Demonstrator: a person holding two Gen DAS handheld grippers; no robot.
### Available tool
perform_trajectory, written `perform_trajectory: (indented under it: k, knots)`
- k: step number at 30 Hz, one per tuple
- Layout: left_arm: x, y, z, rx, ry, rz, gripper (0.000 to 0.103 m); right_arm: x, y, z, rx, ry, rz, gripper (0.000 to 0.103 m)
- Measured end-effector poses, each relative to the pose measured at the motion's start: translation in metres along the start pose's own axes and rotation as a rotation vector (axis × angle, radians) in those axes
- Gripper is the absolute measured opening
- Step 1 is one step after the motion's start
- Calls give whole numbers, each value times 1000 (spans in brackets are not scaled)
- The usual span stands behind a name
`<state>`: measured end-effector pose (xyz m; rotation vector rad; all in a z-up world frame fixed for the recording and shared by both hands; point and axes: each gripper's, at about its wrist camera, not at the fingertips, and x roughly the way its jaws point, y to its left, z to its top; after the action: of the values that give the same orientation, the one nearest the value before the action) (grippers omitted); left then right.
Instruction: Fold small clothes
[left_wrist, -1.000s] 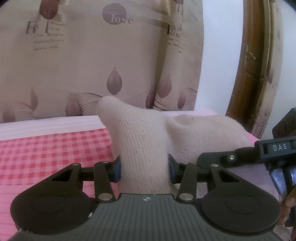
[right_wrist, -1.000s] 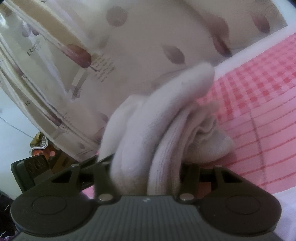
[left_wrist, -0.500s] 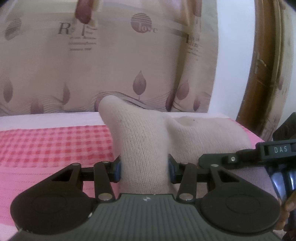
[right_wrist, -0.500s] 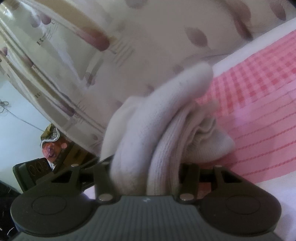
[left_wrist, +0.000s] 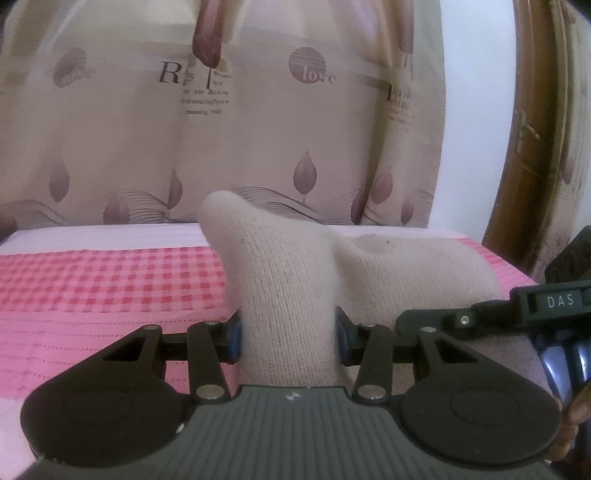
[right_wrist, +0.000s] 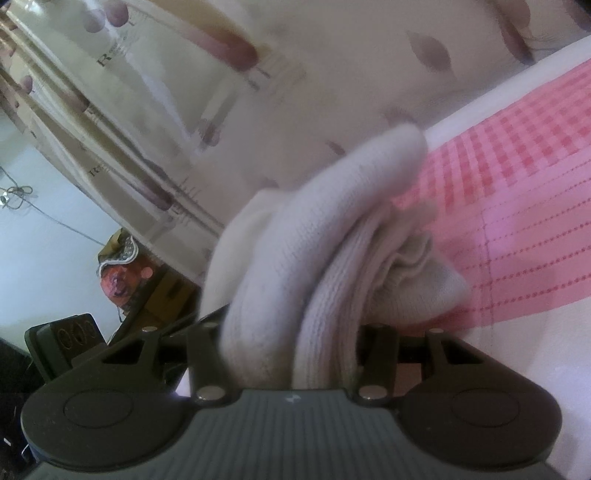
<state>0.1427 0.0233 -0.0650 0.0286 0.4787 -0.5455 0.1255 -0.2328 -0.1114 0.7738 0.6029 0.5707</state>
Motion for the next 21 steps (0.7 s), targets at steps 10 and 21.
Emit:
perform_trajectory:
  k: [10, 21]
  knots:
    - [-29, 4, -8, -8, -15, 18, 46, 2, 21, -17, -26, 9, 14, 50]
    - [-61, 1, -15, -8, -42, 23, 46, -9, 43, -36, -62, 6, 22, 50]
